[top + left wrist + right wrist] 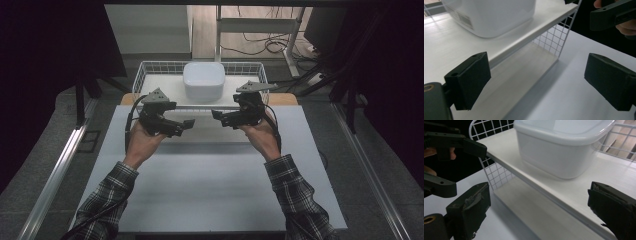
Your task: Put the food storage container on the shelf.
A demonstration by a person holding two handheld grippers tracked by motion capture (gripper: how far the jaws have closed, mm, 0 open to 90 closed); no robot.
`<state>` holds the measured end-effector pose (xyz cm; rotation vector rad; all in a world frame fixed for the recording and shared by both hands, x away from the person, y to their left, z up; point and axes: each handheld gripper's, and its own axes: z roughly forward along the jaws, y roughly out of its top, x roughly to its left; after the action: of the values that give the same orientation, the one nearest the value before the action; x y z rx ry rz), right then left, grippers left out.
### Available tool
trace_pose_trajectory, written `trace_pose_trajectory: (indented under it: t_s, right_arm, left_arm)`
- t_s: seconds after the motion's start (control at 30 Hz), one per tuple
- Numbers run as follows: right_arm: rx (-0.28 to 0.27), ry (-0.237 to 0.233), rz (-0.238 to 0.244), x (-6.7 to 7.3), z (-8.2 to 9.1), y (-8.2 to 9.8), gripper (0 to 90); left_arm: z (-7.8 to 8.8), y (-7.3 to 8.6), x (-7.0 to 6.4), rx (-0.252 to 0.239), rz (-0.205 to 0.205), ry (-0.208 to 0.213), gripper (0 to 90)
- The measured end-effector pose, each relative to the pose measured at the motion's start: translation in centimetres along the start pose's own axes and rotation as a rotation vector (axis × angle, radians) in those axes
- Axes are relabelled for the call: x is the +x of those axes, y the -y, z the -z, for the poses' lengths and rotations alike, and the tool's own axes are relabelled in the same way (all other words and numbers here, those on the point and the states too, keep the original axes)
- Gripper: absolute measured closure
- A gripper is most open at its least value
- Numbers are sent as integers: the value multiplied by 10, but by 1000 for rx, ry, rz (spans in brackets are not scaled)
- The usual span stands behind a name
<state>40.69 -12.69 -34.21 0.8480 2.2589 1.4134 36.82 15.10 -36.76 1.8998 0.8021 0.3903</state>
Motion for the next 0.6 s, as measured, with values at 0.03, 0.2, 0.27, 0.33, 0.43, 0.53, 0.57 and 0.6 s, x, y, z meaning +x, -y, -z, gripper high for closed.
trace_pose_trajectory:
  t_s: [0.03, 0.2, 0.27, 0.33, 0.43, 0.53, 0.57, 0.6]
  right_arm:
    - [2, -4, 8, 3, 1, 2, 42]
    - [15, -13, 26, 10, 1, 10, 40]
    - [22, -19, 35, 12, 1, 14, 36]
    - [26, -20, 40, 15, 1, 18, 32]
    - [36, -20, 49, 19, 2, 27, 22]
    - [47, -22, 62, 23, 3, 35, 11]
    - [48, -21, 61, 24, 3, 38, 9]
    - [48, -21, 61, 24, 3, 38, 9]
  left_arm:
    - [0, 2, -1, 0, -2, 2, 60]
    - [0, 11, -7, -2, 5, 17, 57]
    - [1, 15, -9, -3, 7, 26, 55]
    - [1, 24, -14, -4, 8, 37, 55]
    - [1, 33, -18, -3, 4, 44, 51]
    - [2, 42, -22, -2, -1, 42, 46]
    - [2, 45, -23, -4, 2, 43, 44]
    - [2, 45, -23, -4, 2, 43, 44]
